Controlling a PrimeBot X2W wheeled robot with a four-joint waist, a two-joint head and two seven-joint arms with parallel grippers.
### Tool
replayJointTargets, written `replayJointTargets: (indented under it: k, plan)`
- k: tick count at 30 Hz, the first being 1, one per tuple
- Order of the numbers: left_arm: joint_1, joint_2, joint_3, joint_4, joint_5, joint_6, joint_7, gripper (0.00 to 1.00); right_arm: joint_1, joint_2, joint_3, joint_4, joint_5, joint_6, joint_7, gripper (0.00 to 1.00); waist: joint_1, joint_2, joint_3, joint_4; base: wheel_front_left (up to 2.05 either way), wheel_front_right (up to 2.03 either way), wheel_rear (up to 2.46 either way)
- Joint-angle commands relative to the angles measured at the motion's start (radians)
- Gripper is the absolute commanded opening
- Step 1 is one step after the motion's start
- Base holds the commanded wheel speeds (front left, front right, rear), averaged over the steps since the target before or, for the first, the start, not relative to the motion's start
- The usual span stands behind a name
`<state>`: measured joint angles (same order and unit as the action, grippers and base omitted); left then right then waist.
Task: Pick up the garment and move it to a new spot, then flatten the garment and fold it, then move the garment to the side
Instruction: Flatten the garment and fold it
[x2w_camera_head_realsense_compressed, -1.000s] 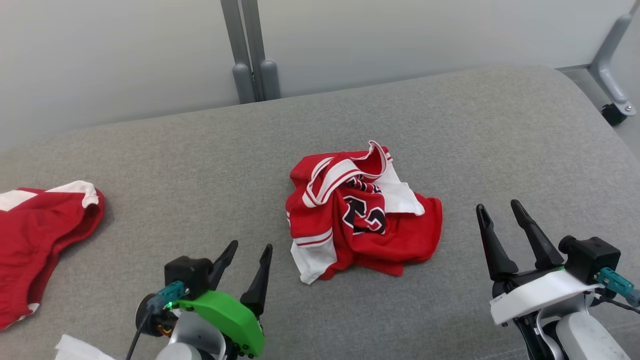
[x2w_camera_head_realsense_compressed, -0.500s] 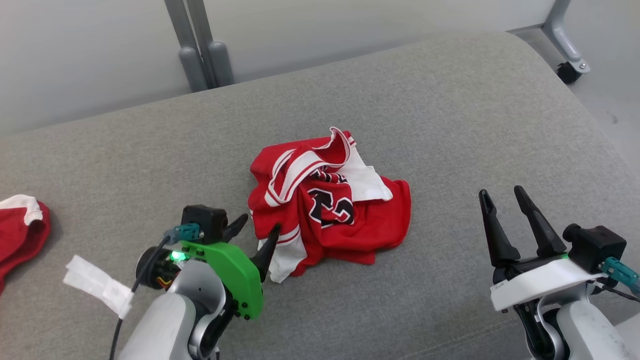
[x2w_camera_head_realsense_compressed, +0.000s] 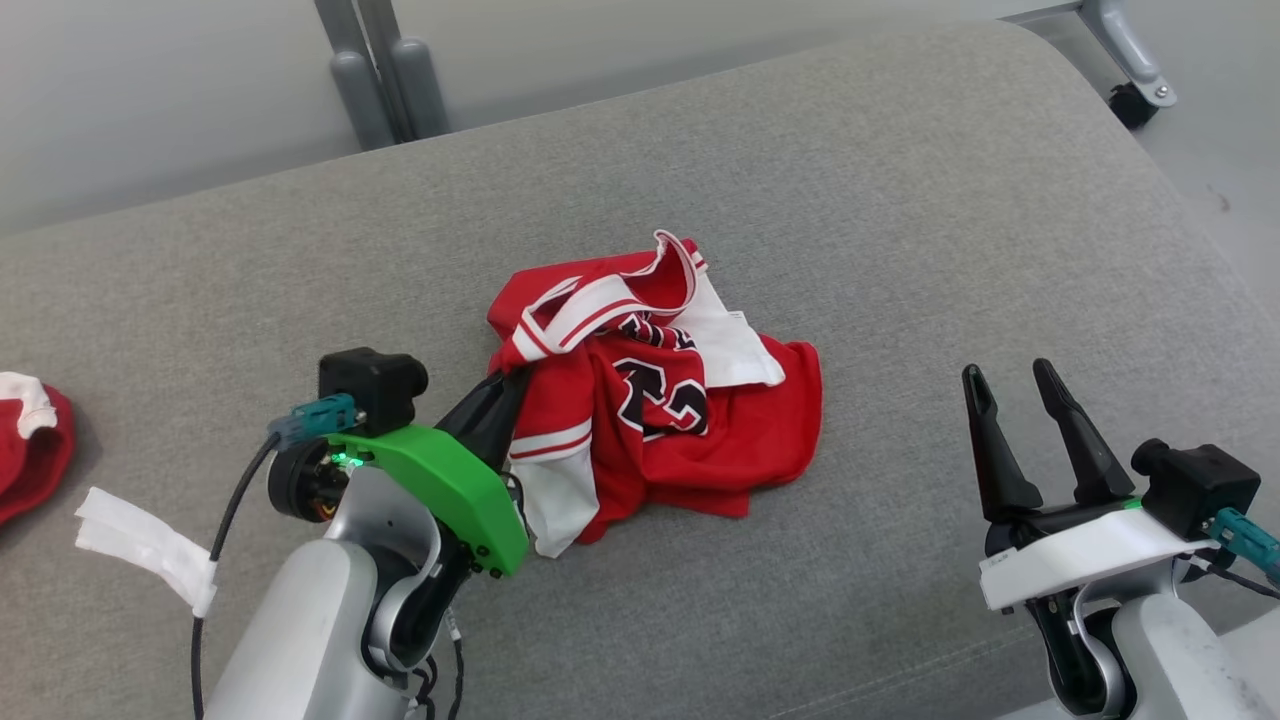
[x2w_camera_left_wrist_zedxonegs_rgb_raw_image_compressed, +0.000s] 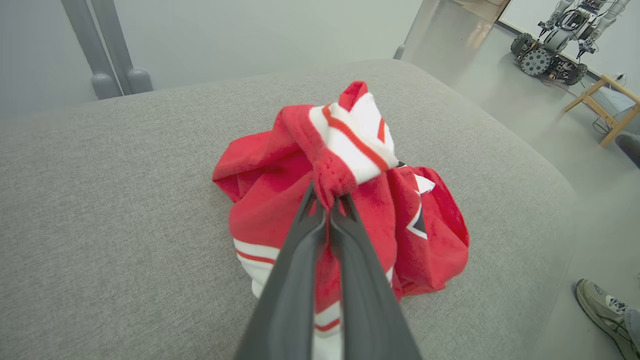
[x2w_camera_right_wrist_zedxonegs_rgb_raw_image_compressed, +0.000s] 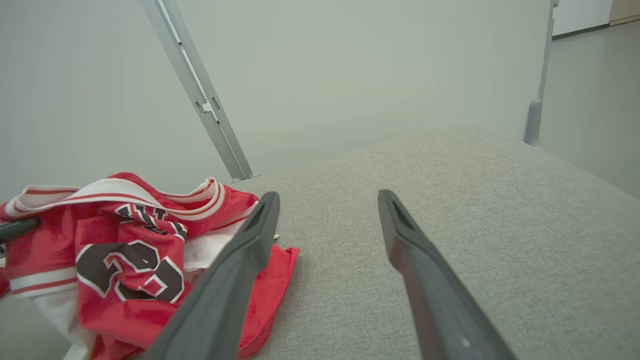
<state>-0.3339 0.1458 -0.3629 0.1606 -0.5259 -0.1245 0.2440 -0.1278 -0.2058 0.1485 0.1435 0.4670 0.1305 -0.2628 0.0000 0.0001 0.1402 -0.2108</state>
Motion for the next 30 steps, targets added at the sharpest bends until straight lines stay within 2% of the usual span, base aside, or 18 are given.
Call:
replayJointTargets:
  k: [1, 3, 7, 13, 16, 20, 21, 22, 30]
  plan:
    - [0.012, -0.012, 0.017, -0.016, -0.041, -0.005, -0.011, 0.00, 0.004, -0.002, -0.001, -0.004, -0.006, 0.000, -0.002, 1.00, 0.0000, -0.0001, -0.008, 0.030, 0.00, 0.00, 0.00]
    - [0.023, -0.010, 0.052, -0.030, -0.080, 0.002, -0.025, 0.00, 0.008, -0.004, 0.001, -0.003, -0.006, 0.000, -0.002, 1.00, 0.0000, -0.0001, -0.015, 0.054, 0.00, 0.00, 0.00]
    - [0.051, -0.004, 0.135, -0.029, -0.133, 0.044, -0.057, 0.00, 0.007, -0.009, 0.006, -0.005, -0.006, 0.000, -0.002, 1.00, 0.0000, -0.0001, -0.023, 0.097, 0.00, 0.00, 0.00]
    - [0.122, 0.052, 0.267, 0.039, -0.156, 0.117, -0.116, 0.00, 0.004, -0.009, 0.012, 0.001, -0.006, 0.000, -0.002, 1.00, 0.0000, -0.0001, -0.027, 0.134, 0.00, 0.00, 0.00]
    - [0.151, 0.066, 0.314, 0.096, -0.173, 0.134, -0.149, 0.00, 0.003, -0.012, 0.012, 0.005, -0.004, 0.000, -0.002, 1.00, 0.0000, -0.0001, -0.027, 0.143, 0.00, 0.00, 0.00]
    - [0.162, 0.049, 0.346, 0.170, -0.190, 0.135, -0.208, 0.00, 0.002, -0.019, 0.012, 0.008, -0.001, 0.000, -0.002, 1.00, 0.0000, -0.0001, -0.028, 0.152, 0.00, 0.00, 0.00]
    - [0.160, 0.043, 0.343, 0.187, -0.187, 0.127, -0.223, 0.23, 0.002, -0.021, 0.013, 0.009, 0.000, 0.000, -0.002, 1.00, 0.0000, -0.0001, -0.030, 0.154, 0.00, 0.00, 0.00]
    - [0.157, 0.042, 0.339, 0.201, -0.181, 0.124, -0.236, 1.00, 0.003, -0.023, 0.014, 0.010, 0.001, 0.000, -0.002, 1.00, 0.0000, -0.0001, -0.031, 0.155, 0.00, 0.00, 0.00]
    - [0.172, 0.035, 0.275, 0.246, -0.093, 0.088, -0.368, 1.00, 0.012, -0.033, 0.034, 0.022, 0.005, 0.000, -0.002, 1.00, 0.0000, -0.0001, -0.055, 0.167, 0.00, 0.00, 0.00]
